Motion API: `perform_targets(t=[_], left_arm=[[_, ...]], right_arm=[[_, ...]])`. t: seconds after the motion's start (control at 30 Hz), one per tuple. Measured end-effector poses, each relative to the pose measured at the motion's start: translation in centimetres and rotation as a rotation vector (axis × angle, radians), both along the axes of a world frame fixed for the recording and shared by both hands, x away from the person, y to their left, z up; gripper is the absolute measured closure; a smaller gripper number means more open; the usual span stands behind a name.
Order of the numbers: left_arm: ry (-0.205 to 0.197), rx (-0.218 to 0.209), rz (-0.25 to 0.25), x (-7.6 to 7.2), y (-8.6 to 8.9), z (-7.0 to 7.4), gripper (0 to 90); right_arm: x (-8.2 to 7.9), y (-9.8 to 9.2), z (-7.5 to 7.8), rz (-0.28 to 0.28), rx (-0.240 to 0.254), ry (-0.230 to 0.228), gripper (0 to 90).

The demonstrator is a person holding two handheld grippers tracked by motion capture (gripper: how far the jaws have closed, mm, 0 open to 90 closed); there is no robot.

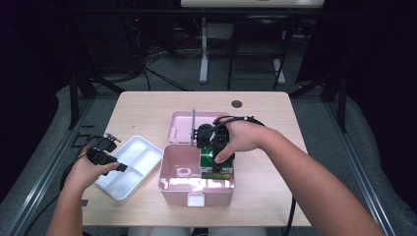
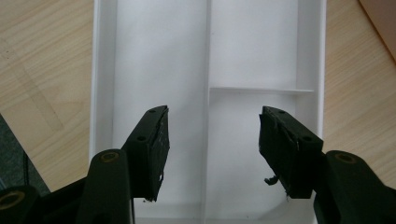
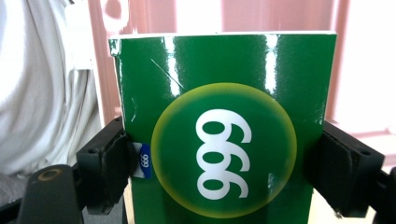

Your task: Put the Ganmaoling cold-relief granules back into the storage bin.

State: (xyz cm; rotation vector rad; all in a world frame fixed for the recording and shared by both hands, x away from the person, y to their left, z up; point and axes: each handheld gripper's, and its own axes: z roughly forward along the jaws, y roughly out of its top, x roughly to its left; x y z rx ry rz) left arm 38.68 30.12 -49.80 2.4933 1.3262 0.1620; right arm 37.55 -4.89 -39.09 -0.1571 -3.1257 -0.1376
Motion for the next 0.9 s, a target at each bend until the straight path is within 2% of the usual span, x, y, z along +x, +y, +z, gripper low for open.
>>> perform_targets(t=[0.2,0.43,0.6,0.77,0.9], left_arm=[[0.006,0.002,0.002,0.0,-0.1,-0.1,42.6],[0.016,0.016,-0.011,0.1,-0.4,-0.4,42.6],[0.023,0.020,-0.013,0.1,-0.6,-0.6,42.6],[0.020,0.020,-0.017,0.2,-0.5,-0.5,42.6],[0.021,0.023,-0.025,0.2,-0.7,-0.6,42.6]], right_arm=[[0.2,-0.1,-2.5,0.001,-0.013,-0.011,16.2],[0.3,0.0,-4.9,0.009,-0.025,-0.004,16.0],[0.4,0.0,-6.0,0.003,-0.021,-0.002,15.8],[0.5,0.0,-6.8,0.000,-0.043,-0.005,15.4],[0.6,-0.1,-7.2,-0.002,-0.035,0.003,14.8]])
